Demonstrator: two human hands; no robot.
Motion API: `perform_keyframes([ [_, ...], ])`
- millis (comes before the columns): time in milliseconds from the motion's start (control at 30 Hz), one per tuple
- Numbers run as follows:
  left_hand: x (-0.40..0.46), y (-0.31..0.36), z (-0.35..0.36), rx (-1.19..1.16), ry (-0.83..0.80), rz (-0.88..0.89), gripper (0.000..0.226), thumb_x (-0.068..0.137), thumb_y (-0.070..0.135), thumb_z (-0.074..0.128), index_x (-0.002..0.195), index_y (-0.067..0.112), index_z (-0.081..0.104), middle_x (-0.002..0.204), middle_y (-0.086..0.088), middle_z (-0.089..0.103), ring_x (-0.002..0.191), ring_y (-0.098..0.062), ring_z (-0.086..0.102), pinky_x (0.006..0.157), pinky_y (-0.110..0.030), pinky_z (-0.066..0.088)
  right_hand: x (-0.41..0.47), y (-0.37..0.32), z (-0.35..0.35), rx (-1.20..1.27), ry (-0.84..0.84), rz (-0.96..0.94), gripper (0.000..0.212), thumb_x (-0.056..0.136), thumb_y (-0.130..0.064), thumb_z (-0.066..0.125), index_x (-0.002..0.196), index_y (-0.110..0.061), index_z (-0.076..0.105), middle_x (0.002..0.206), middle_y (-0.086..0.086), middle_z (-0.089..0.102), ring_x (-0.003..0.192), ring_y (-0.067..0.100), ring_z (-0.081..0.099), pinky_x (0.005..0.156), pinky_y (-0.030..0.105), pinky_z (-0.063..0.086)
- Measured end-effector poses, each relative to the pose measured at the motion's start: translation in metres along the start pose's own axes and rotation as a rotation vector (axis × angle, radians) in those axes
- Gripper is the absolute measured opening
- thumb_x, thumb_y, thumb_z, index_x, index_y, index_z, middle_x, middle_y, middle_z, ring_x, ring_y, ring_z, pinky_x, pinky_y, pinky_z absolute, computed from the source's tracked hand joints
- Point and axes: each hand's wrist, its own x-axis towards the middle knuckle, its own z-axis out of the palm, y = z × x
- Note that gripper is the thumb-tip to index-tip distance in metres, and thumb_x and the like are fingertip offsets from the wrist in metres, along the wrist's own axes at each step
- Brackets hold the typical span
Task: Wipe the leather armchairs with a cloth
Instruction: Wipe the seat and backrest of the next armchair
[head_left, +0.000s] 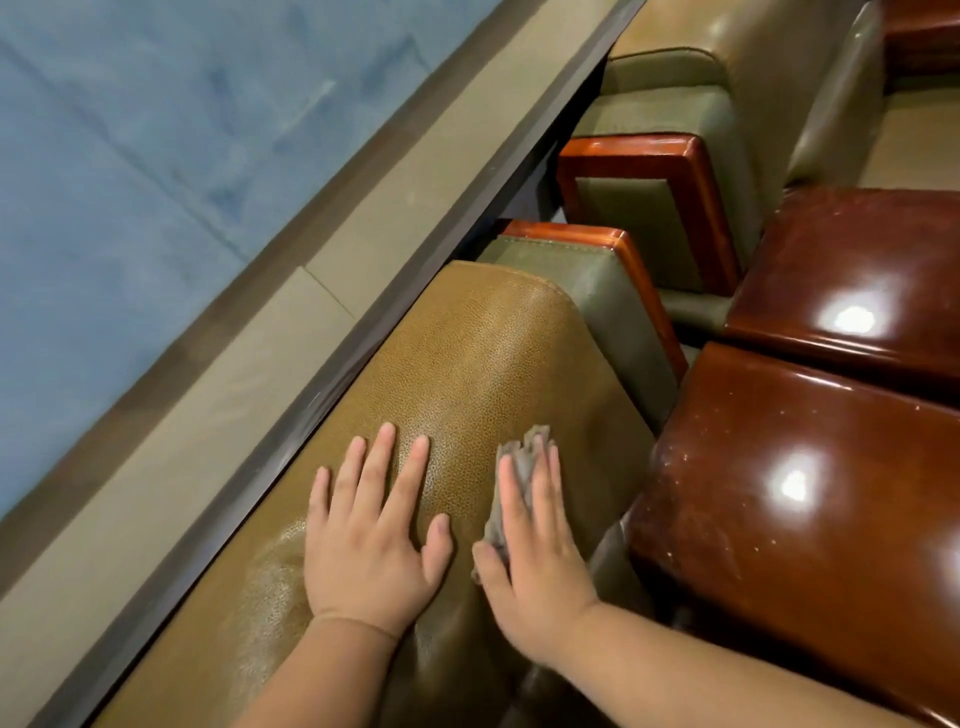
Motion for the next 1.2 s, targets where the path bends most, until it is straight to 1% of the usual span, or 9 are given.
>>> perform_keyframes([
  [100,-0.002,0.003,-0.003,-0.006,0.006,-0.004,0.071,0.092,0.054,0.047,0.157,0.026,0.05,0.165,-0.01,0.043,0.151,-0.038,0.041,0.12,-0.063,0.032,-0.003,0.038,0.001,-0.194,0.044,-0.093,0.094,0.097,-0.062,0.035,0.161,-0.027,-0.023,0.165,0.011,-0.037,0.157,0.033,-0.024,0.127,0.053,0.006],
  [300,-0.008,0.005,0.001,0.005,-0.018,-0.03,0.073,0.092,0.054,0.046,0.16,0.027,0.045,0.166,-0.008,0.04,0.153,-0.036,0.038,0.123,-0.06,0.028,0.094,0.075,-0.039,0.21,0.329,0.435,0.072,0.104,-0.054,0.021,0.166,-0.028,-0.004,0.174,0.012,-0.005,0.16,0.03,-0.007,0.13,0.052,0.008],
  [433,-0.016,0.003,0.002,-0.003,-0.01,-0.022,0.072,0.092,0.055,0.046,0.159,0.026,0.047,0.166,-0.008,0.041,0.152,-0.037,0.04,0.121,-0.061,0.031,-0.015,0.007,0.032,0.088,0.148,0.114,0.084,0.102,-0.052,0.031,0.164,-0.02,-0.015,0.17,0.02,-0.02,0.158,0.036,-0.018,0.128,0.057,0.008],
  [567,-0.009,0.006,-0.001,-0.012,0.031,-0.026,0.072,0.091,0.054,0.047,0.158,0.025,0.049,0.164,-0.01,0.043,0.15,-0.038,0.042,0.12,-0.062,0.032,0.001,0.06,0.022,-0.136,0.159,-0.043,0.089,0.099,-0.052,0.036,0.163,-0.023,-0.018,0.167,0.019,-0.028,0.158,0.039,-0.017,0.127,0.057,0.006],
  [667,-0.003,0.007,0.001,-0.016,0.044,-0.026,0.072,0.091,0.053,0.047,0.157,0.025,0.049,0.164,-0.01,0.043,0.15,-0.038,0.041,0.12,-0.062,0.031,0.063,0.116,-0.012,0.017,0.342,0.296,0.077,0.101,-0.053,0.025,0.167,-0.017,0.006,0.171,0.023,0.005,0.159,0.037,0.004,0.129,0.054,0.012],
  [733,-0.007,0.006,0.002,-0.001,0.031,-0.031,0.072,0.092,0.053,0.047,0.158,0.025,0.048,0.164,-0.01,0.043,0.151,-0.038,0.041,0.121,-0.061,0.031,0.068,0.126,-0.007,0.237,0.317,0.613,0.074,0.102,-0.058,0.013,0.167,-0.024,0.002,0.174,0.013,0.002,0.16,0.03,0.005,0.13,0.044,0.009],
  [933,-0.011,0.006,-0.001,-0.002,0.03,-0.012,0.073,0.092,0.054,0.048,0.157,0.024,0.048,0.164,-0.011,0.043,0.149,-0.039,0.043,0.12,-0.062,0.032,-0.038,0.035,0.045,0.213,-0.013,0.325,0.085,0.092,-0.067,0.011,0.155,-0.034,-0.035,0.166,0.009,-0.035,0.154,0.02,-0.031,0.127,0.035,-0.006],
  [1000,-0.009,0.006,-0.001,-0.001,0.039,-0.009,0.074,0.092,0.056,0.048,0.158,0.023,0.048,0.164,-0.011,0.043,0.149,-0.039,0.042,0.12,-0.061,0.032,-0.014,0.064,0.029,0.19,0.055,0.336,0.082,0.093,-0.066,0.012,0.158,-0.037,-0.03,0.168,0.012,-0.03,0.156,0.021,-0.027,0.126,0.034,-0.004],
  [1200,-0.01,0.002,0.008,0.012,0.073,-0.005,0.074,0.092,0.056,0.05,0.158,0.023,0.048,0.164,-0.011,0.043,0.15,-0.039,0.042,0.12,-0.061,0.032,0.058,0.137,-0.004,0.408,0.348,0.898,0.06,0.11,-0.051,0.016,0.166,-0.033,0.001,0.173,0.015,-0.001,0.159,0.034,0.011,0.126,0.044,0.014],
])
